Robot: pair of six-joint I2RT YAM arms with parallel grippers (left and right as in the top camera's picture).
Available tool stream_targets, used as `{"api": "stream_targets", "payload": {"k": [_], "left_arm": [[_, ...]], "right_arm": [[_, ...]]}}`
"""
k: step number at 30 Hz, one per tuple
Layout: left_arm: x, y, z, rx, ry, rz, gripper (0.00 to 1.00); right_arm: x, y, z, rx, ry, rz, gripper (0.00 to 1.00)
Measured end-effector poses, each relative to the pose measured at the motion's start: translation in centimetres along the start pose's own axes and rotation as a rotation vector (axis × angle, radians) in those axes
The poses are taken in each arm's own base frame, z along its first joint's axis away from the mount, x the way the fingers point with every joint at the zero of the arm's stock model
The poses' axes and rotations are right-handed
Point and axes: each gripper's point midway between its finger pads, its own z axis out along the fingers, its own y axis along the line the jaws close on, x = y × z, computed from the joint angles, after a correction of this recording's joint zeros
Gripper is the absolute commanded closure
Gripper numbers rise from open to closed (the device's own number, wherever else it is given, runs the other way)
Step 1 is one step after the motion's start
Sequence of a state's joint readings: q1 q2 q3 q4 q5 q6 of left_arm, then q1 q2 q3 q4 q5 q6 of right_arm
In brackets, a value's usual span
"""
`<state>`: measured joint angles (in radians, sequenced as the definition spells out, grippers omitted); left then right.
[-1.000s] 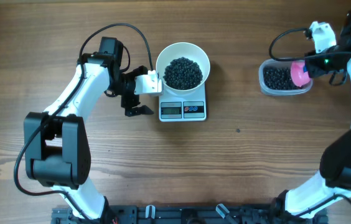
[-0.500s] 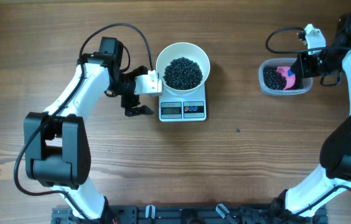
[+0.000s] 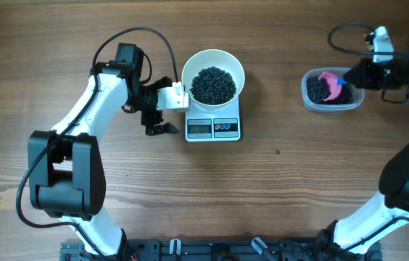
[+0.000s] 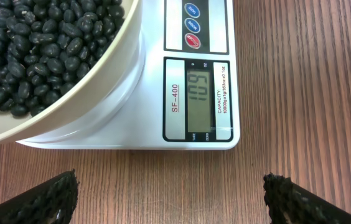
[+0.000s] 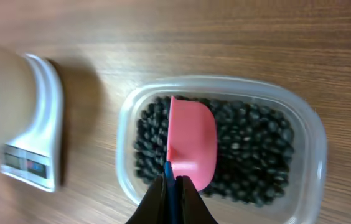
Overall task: Scoop item into bowl and weigh 150g on scale
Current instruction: 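Scoop beans and lift the pink scoop out of the tub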
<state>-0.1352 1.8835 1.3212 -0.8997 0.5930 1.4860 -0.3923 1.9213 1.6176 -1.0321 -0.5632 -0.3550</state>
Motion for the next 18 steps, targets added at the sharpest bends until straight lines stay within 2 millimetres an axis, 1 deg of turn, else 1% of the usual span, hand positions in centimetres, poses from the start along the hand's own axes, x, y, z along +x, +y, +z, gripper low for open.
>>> {"api": "stream_targets", "payload": {"k": [3, 7, 9, 14, 18], "left_arm": [[0.0, 0.0, 0.0, 0.0, 0.0, 0.0, 0.0], [0.0, 0.0, 0.0, 0.0, 0.0, 0.0, 0.0], [0.0, 0.0, 0.0, 0.0, 0.0, 0.0, 0.0], [0.0, 0.0, 0.0, 0.0, 0.0, 0.0, 0.0], [0.0, 0.0, 0.0, 0.0, 0.0, 0.0, 0.0]], "right_arm": [[-0.3, 0.6, -0.2, -0.052, -0.023, 0.045, 0.96], [-0.3, 0.6, -0.2, -0.057, -0.025, 0.064, 0.96], [-0.3, 0.3, -0.4, -0.053, -0.029, 0.077, 0.96], [0.0, -1.9, -2.1, -0.074, -0.077, 0.152, 0.96], [-0.1, -1.9, -2.9, -0.137, -0.111, 0.188, 0.96]]}}
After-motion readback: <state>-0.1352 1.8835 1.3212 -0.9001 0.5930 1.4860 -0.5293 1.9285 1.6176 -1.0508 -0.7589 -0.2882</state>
